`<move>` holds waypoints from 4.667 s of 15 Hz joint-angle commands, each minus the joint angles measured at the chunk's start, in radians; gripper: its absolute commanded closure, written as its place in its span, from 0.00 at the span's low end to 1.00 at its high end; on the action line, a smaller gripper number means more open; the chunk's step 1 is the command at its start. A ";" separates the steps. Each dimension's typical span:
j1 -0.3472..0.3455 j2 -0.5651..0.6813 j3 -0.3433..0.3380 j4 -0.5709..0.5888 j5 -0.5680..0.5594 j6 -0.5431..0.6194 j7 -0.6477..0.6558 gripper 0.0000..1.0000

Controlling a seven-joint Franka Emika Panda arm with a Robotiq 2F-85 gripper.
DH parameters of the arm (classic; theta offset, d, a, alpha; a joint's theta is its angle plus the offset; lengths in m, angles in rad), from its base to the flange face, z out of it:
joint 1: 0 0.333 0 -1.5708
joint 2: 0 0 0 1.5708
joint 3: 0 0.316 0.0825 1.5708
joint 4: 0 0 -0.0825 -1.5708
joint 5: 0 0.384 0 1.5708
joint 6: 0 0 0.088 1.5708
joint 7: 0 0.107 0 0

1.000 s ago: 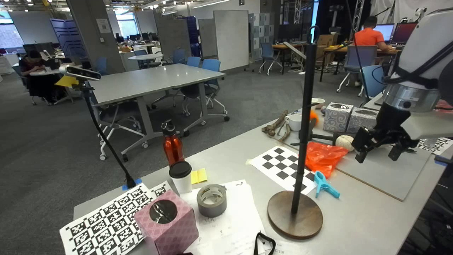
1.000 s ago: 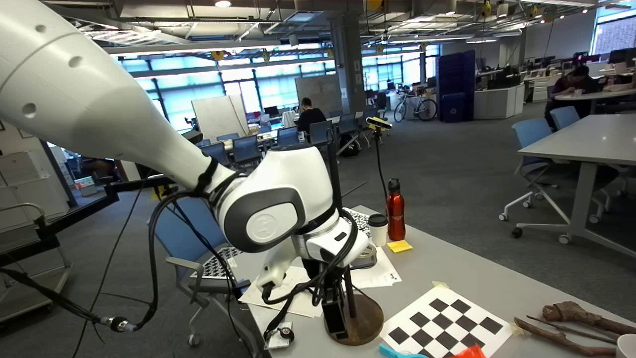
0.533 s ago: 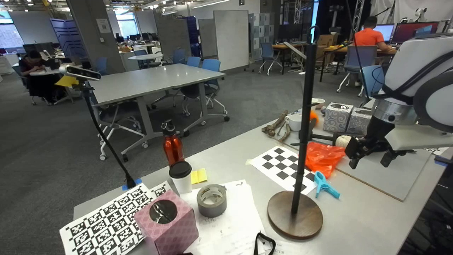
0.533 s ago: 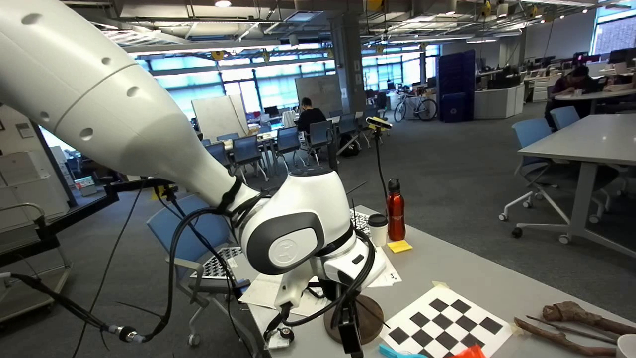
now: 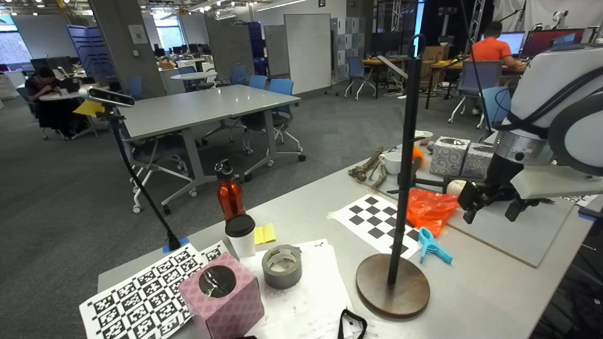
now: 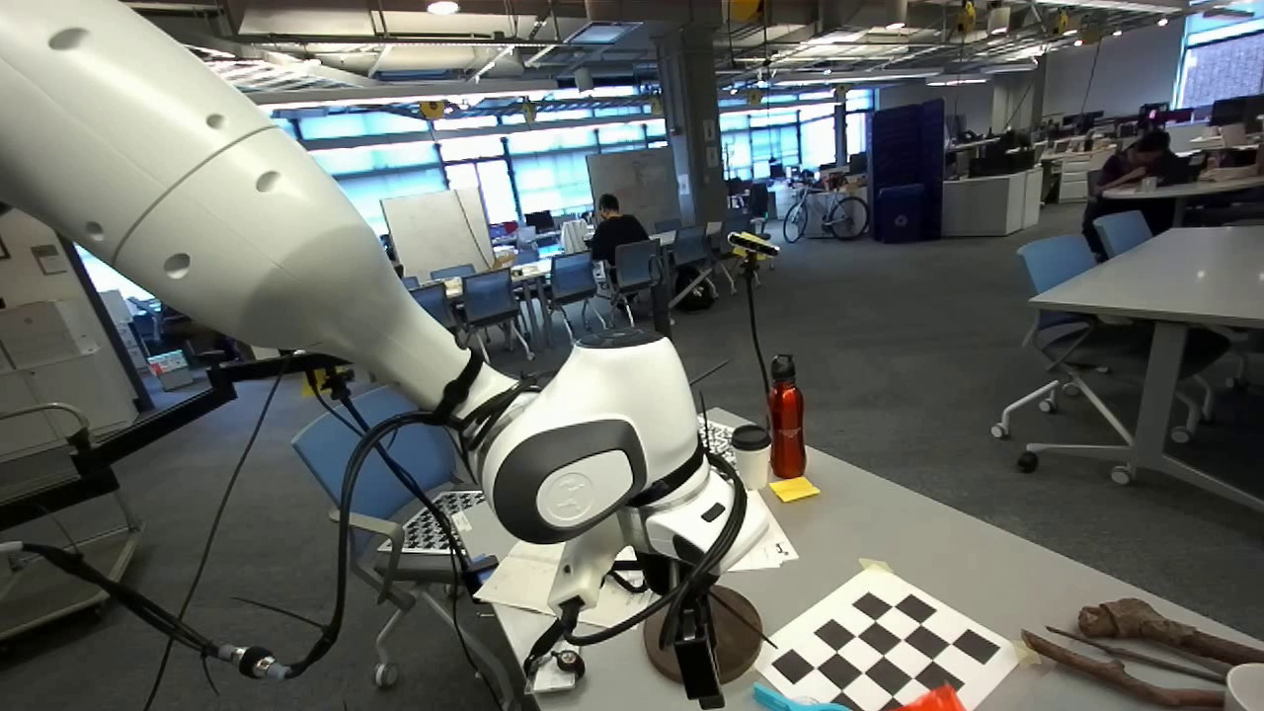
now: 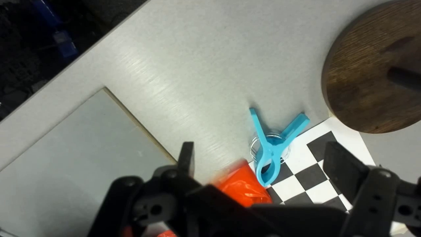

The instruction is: Take the peg from the table and hang it on the black stand

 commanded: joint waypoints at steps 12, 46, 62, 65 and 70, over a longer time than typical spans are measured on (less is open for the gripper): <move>0.050 0.260 -0.045 0.147 0.067 0.150 -0.043 0.00; 0.037 0.652 -0.022 0.526 0.239 0.172 -0.119 0.26; 0.088 0.495 -0.109 0.407 0.192 0.128 -0.137 0.62; 0.084 0.428 -0.107 0.382 0.180 0.106 -0.178 0.62; 0.072 0.321 -0.102 0.355 0.143 0.038 -0.245 0.62</move>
